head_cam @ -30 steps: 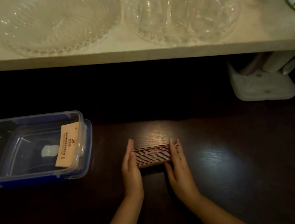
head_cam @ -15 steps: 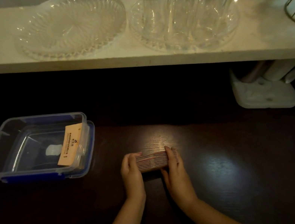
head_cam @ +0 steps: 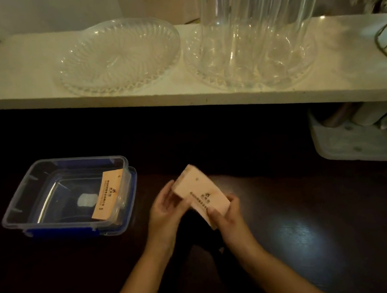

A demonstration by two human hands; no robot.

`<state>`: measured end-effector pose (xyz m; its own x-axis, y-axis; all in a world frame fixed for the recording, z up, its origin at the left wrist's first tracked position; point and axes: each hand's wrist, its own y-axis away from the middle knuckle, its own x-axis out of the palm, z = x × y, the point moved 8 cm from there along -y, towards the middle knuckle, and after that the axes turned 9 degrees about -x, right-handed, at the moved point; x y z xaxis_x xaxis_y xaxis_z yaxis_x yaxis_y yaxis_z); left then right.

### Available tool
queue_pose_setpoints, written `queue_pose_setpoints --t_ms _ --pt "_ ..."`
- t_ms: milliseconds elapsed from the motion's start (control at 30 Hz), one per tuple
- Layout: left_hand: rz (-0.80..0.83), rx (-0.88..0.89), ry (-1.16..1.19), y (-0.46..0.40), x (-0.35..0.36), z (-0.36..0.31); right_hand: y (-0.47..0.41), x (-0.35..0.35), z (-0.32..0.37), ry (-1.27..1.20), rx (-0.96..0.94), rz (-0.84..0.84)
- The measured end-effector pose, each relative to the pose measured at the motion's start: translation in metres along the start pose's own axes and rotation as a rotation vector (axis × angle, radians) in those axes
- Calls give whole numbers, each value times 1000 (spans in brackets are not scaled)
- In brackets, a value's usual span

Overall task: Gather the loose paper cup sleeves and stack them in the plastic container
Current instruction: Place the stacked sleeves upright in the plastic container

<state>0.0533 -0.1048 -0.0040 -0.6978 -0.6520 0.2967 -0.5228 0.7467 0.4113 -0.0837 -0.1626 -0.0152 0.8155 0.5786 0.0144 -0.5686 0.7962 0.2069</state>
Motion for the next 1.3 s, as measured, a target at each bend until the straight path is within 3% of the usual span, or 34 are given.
queue_pose_setpoints --t_ms 133,367,600,900,1167,1300 --pt "-70 -56 -7 14 13 11 -1 19 20 -254 130 13" --pt "-219 -97 -134 29 -13 -21 7 39 20 -160 243 204" --pt "-183 -232 -116 51 -49 -44 -13 60 56 -113 116 313" --pt "-148 -263 -372 44 -113 -88 -14 132 49 -152 209 235" --pt "-32 -259 -418 9 -181 -125 -26 203 56 -200 226 170" --pt "-31 -260 -485 -23 -212 -140 -44 206 72 -61 38 87"
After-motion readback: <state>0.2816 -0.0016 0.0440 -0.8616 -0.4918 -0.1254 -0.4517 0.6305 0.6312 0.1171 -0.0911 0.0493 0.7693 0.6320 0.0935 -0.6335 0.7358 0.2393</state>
